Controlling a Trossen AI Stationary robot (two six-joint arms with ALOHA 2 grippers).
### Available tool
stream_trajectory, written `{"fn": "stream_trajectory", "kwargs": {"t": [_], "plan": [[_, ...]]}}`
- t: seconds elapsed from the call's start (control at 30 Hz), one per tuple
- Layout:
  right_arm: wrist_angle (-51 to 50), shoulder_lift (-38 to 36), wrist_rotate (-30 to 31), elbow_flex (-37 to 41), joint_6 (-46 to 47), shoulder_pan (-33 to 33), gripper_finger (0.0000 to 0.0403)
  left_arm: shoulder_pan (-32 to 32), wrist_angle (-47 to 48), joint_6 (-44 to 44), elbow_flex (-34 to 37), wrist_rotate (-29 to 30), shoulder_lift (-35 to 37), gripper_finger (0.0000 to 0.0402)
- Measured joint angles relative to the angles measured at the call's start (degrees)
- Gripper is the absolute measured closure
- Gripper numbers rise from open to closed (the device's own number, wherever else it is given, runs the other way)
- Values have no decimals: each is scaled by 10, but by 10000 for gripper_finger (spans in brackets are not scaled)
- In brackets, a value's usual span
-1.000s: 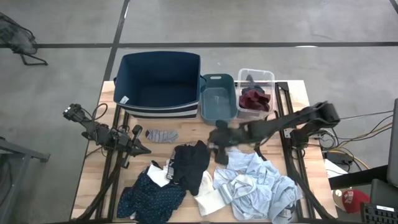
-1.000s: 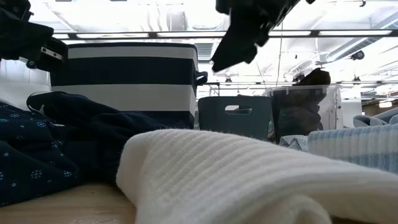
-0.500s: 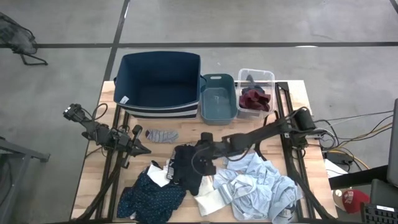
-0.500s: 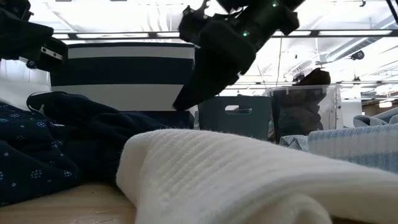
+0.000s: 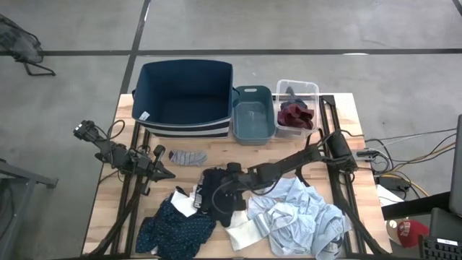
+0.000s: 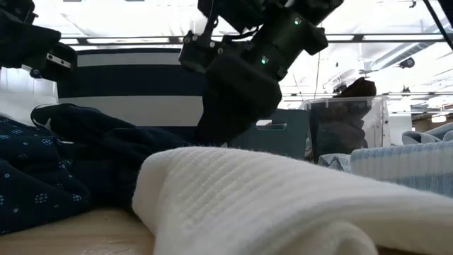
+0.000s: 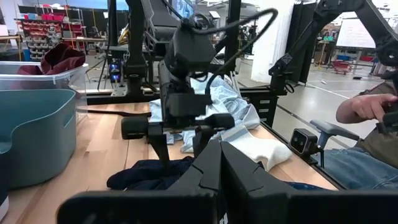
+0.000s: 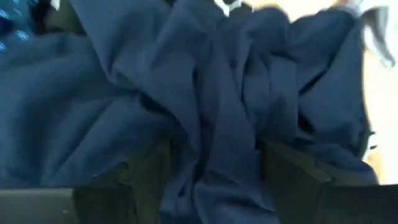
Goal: Pick & Place Cloths
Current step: Put the black boxer into the transparent bin
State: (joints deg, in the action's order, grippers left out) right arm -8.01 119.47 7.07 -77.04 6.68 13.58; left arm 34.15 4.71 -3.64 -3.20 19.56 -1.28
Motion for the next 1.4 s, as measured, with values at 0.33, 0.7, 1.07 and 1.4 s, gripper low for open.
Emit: {"fn": "stream_trajectory", "kwargs": {"t": [0.33,0.7,1.07,1.4], "plan": [[-56,-1,0,-14,2,2,336,0,0,0,0,0,0,399],[-127,-39,4,-14,6,2,391,0,0,0,0,0,0,399],[-233,-214,45,-13,-5,2,391,0,0,0,0,0,-6,399],[-320,-395,214,-13,6,1,392,0,0,0,0,0,-8,399]]}}
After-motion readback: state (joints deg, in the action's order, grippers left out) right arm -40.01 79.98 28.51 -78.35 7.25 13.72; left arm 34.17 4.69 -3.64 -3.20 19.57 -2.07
